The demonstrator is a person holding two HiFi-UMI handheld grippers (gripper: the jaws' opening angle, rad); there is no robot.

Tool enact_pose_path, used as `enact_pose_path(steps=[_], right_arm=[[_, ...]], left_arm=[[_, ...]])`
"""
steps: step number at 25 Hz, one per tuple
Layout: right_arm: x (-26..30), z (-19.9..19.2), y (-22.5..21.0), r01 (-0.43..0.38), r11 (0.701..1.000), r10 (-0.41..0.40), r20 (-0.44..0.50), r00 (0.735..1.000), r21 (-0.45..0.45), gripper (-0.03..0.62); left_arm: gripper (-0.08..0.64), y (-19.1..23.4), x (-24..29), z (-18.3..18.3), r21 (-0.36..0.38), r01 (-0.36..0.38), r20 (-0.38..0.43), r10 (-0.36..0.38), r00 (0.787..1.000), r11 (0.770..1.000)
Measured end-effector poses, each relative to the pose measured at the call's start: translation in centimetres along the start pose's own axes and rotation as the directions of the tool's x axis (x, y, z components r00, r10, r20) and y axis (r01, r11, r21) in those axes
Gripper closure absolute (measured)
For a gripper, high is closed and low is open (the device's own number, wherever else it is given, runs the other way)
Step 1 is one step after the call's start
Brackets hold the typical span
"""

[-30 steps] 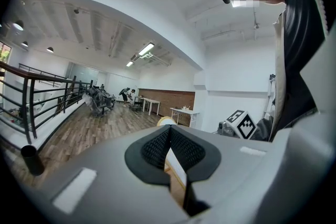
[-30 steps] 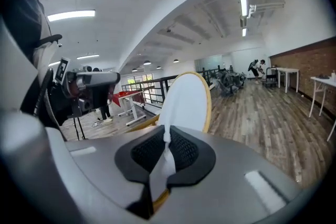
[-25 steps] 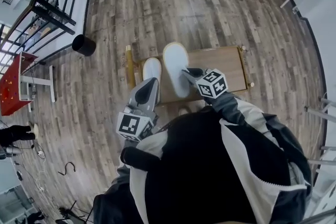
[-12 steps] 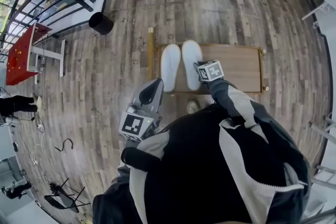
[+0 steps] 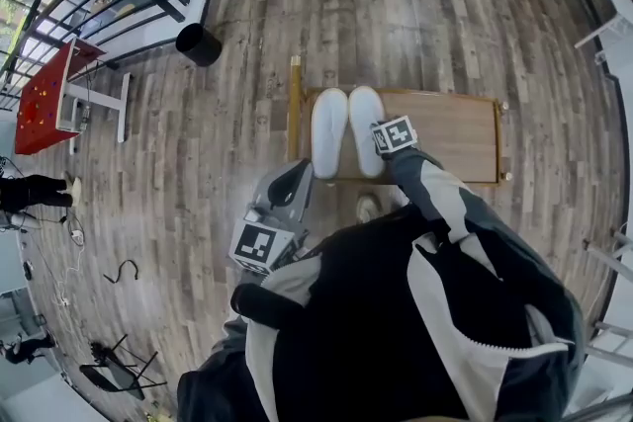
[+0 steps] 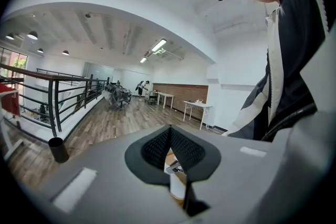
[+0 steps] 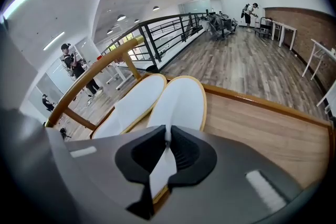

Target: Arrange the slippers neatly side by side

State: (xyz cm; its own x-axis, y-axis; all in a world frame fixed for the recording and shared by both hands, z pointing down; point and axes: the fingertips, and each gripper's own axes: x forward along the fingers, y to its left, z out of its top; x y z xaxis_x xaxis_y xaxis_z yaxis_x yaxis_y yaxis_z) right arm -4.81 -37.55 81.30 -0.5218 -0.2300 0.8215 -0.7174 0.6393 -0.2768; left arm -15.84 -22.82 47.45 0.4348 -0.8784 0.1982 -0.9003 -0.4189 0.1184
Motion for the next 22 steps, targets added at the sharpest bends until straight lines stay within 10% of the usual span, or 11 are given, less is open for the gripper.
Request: enact_pose_path(steps=[16,19,22], right_arm=[[-3.3,2.4,3.4,-0.150,0.986,0.154,0.059,0.986,-0.071,0.407],[-8.7,6.5,6.0,-0.232,0.964,0.259,0.249,0.933,-0.132,0.464],[-16.8,11.2,8.4,-0.235,0.944,0.321,0.468,0.823,-0.233,0.535]], left_arm=[[0.541,-0.6,1.8,1.4,-0.050,0.044,0.020,-0.043,0.999,0.998],[0.541,-0.4,3.1,1.9,-0.039,0.068,0.035,-0.067,0.997,0.997],[0.541,0.0,5.1,2.5,-0.011,0.091,0.053,-0.091,0.994,0.996]])
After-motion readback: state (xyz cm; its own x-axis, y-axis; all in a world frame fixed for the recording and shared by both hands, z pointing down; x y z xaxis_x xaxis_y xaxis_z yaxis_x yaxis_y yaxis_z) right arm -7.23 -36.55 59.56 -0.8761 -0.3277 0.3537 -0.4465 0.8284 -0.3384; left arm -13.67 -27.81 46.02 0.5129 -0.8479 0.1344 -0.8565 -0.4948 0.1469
